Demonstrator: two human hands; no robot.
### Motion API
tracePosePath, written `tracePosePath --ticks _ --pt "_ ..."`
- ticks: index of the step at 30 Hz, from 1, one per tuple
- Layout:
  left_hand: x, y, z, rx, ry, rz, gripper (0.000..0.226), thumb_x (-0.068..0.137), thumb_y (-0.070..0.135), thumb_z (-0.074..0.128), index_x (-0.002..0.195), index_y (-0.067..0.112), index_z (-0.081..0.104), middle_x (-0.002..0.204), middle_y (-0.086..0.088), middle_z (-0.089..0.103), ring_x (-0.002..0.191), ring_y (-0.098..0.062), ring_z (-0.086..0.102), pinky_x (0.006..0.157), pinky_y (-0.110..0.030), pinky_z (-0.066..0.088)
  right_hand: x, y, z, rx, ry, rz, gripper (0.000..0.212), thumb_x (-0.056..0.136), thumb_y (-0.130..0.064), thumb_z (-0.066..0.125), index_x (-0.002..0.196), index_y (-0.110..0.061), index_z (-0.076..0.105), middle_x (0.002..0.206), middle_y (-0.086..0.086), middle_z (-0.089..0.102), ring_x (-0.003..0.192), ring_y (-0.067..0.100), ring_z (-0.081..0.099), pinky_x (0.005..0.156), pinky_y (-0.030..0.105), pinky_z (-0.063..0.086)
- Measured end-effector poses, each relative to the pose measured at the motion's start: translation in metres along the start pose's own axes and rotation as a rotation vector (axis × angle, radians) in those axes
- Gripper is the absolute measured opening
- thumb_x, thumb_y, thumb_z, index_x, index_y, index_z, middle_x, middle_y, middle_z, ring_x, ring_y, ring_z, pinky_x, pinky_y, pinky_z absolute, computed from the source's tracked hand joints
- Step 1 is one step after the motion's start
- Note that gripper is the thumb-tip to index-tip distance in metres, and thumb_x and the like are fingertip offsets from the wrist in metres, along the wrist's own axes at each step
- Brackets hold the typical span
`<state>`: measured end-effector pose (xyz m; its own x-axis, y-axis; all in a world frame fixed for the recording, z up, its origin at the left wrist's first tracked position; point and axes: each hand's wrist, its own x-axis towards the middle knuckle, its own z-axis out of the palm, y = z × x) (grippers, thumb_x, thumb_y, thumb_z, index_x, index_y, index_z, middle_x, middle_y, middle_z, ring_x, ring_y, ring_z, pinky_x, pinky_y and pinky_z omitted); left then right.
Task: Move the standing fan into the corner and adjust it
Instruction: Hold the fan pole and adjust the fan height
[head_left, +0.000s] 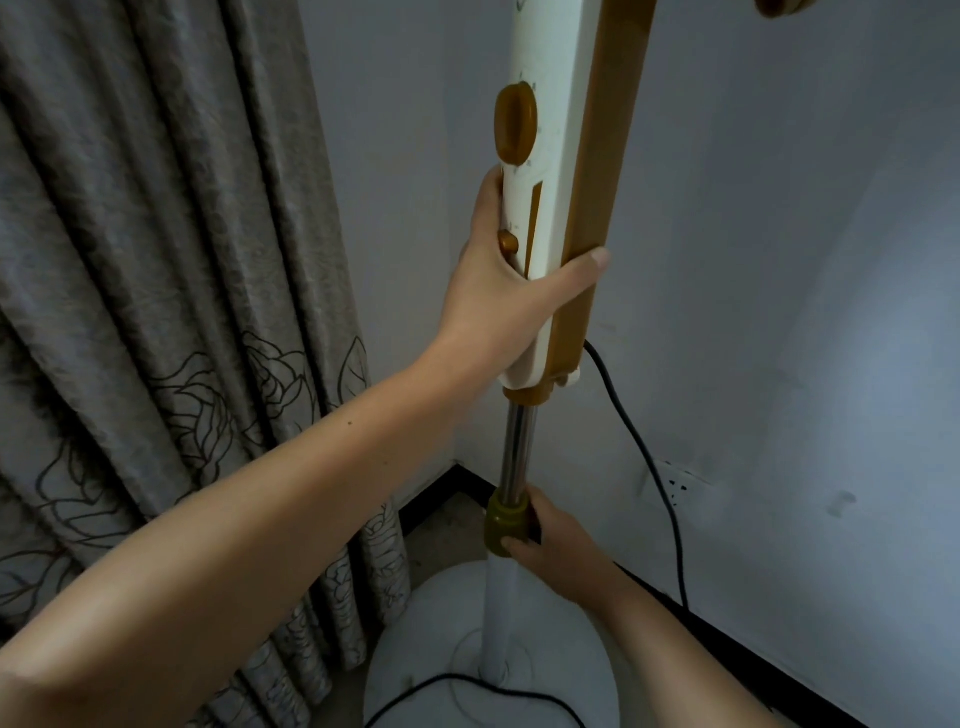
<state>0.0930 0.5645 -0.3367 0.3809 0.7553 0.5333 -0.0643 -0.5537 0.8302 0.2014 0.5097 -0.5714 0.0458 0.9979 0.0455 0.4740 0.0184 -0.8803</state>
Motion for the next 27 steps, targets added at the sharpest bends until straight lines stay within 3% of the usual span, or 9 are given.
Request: tracePosePath --ticks 2,5,8,10,13,18,23,25,27 --pt "-0.001 0.000 0.000 0.002 0.007 0.000 0.091 0.074 0.039 0.074 0.143 0.038 0.015 0.116 0.016 0.049 0.107 -0.007 0.054 0.073 -0.014 0.045 0.002 0.001 0.002 -0.043 0.093 0.030 0.038 0.078 -0.028 0.074 0.108 -0.031 0.050 0.099 -0.015 0.060 0.087 -0.012 0.054 0.071 -0.001 0.042" --pt "-0.001 0.000 0.000 0.003 0.006 0.008 0.091 0.074 0.039 0.074 0.143 0.037 0.015 0.122 0.011 0.050 0.110 -0.010 0.054 0.075 -0.016 0.047 0.002 0.003 0.011 -0.011 0.244 0.070 0.039 0.071 -0.035 0.078 0.095 -0.029 0.047 0.098 -0.004 0.058 0.088 0.002 0.056 0.071 0.012 0.043" --pt "-0.002 0.001 -0.001 -0.003 0.002 0.003 0.091 0.074 0.037 0.075 0.144 0.035 0.015 0.124 0.009 0.050 0.111 -0.011 0.054 0.078 -0.019 0.047 -0.003 0.000 0.013 0.149 0.120 0.054 0.039 0.080 -0.032 0.068 0.111 -0.037 0.045 0.109 -0.010 0.058 0.101 -0.002 0.056 0.082 0.008 0.043" --pt "-0.002 0.001 -0.001 -0.002 0.006 -0.001 0.091 0.074 0.037 0.075 0.144 0.035 0.015 0.124 0.009 0.050 0.112 -0.012 0.054 0.079 -0.021 0.047 -0.004 -0.005 0.009 0.152 0.027 0.029 0.032 0.084 -0.025 0.062 0.104 -0.045 0.048 0.107 -0.010 0.062 0.097 -0.003 0.058 0.079 0.000 0.042" --pt "-0.002 0.002 -0.002 0.000 0.007 0.000 0.091 0.075 0.037 0.075 0.144 0.035 0.015 0.124 0.009 0.050 0.111 -0.011 0.054 0.079 -0.020 0.047 0.001 -0.005 0.007 0.080 0.091 0.030 0.033 0.081 -0.022 0.071 0.094 -0.042 0.048 0.097 -0.016 0.060 0.094 0.005 0.059 0.071 -0.001 0.043" --pt "-0.004 0.002 -0.001 0.013 0.003 0.002 0.090 0.075 0.037 0.074 0.144 0.034 0.016 0.124 0.007 0.052 0.109 -0.011 0.055 0.078 -0.019 0.049 0.007 -0.005 0.023 -0.050 0.337 0.114 0.047 0.068 -0.038 0.080 0.094 -0.019 0.045 0.095 0.003 0.057 0.088 0.014 0.057 0.077 0.028 0.049" --pt "-0.003 0.002 -0.004 -0.003 -0.012 -0.001 0.089 0.075 0.037 0.074 0.142 0.035 0.017 0.123 0.007 0.052 0.109 -0.012 0.056 0.079 -0.021 0.049 0.006 -0.005 0.008 0.109 -0.056 -0.005 0.022 0.083 -0.020 0.064 0.092 -0.026 0.045 0.090 -0.002 0.053 0.087 0.012 0.054 0.095 0.034 0.046" --pt "-0.003 0.000 -0.004 0.000 -0.011 -0.004 0.088 0.074 0.037 0.074 0.142 0.036 0.017 0.116 0.013 0.053 0.105 -0.007 0.057 0.074 -0.016 0.048 0.005 0.000 0.002 0.102 -0.069 0.029 0.027 0.083 -0.021 0.064 0.105 -0.029 0.051 0.098 -0.006 0.060 0.096 0.010 0.059 0.099 0.029 0.047" --pt "-0.003 0.000 -0.004 0.006 -0.012 -0.006 0.087 0.074 0.038 0.074 0.140 0.038 0.018 0.109 0.021 0.051 0.100 -0.001 0.056 0.068 -0.010 0.046 0.006 0.004 0.000 0.056 0.027 0.070 0.039 0.079 -0.025 0.072 0.114 -0.028 0.053 0.105 -0.011 0.062 0.102 0.007 0.059 0.089 0.013 0.046"
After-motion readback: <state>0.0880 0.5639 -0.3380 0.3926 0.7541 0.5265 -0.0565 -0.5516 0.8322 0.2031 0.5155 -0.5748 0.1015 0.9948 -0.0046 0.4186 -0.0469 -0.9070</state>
